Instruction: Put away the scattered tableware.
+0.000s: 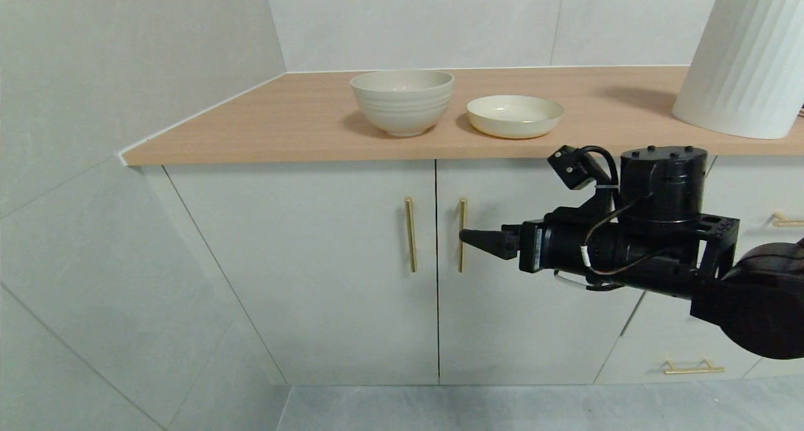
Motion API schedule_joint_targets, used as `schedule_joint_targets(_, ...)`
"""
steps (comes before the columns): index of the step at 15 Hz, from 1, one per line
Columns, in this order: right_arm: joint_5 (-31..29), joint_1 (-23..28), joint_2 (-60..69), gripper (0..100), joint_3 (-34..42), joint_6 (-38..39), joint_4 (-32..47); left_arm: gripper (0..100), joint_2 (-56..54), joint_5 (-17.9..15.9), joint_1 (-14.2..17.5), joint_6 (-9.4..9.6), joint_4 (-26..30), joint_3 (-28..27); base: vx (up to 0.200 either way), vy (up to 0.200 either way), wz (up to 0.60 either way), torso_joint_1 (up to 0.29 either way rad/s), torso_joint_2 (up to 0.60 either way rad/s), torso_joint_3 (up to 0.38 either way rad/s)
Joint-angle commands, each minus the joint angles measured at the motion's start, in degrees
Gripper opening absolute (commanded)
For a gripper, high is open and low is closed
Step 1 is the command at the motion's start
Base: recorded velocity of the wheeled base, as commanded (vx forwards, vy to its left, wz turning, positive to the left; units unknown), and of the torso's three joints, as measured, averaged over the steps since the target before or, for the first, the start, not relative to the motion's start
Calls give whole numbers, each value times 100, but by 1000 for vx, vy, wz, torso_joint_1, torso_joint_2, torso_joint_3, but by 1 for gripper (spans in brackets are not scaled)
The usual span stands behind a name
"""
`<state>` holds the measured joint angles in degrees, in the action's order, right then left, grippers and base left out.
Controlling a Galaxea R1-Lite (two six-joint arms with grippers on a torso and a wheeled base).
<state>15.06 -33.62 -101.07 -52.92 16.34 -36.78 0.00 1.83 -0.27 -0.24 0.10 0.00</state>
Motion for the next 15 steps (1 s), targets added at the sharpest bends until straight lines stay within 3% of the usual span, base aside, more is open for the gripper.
schedule_joint_targets(1, -3, -57, -571, 100, 1, 19, -576, 100, 0, 2, 0, -2, -1, 0, 0, 0, 0, 0, 0, 0)
schedule_joint_targets(7, 6, -101, -1169, 100, -34, 414, -1499, 100, 0, 2, 0, -2, -1, 0, 0, 0, 0, 0, 0, 0)
schedule_joint_targets(15, 6, -83, -1442, 100, -315, 1012, -2000, 100, 0, 2, 0, -2, -1, 0, 0, 0, 0, 0, 0, 0)
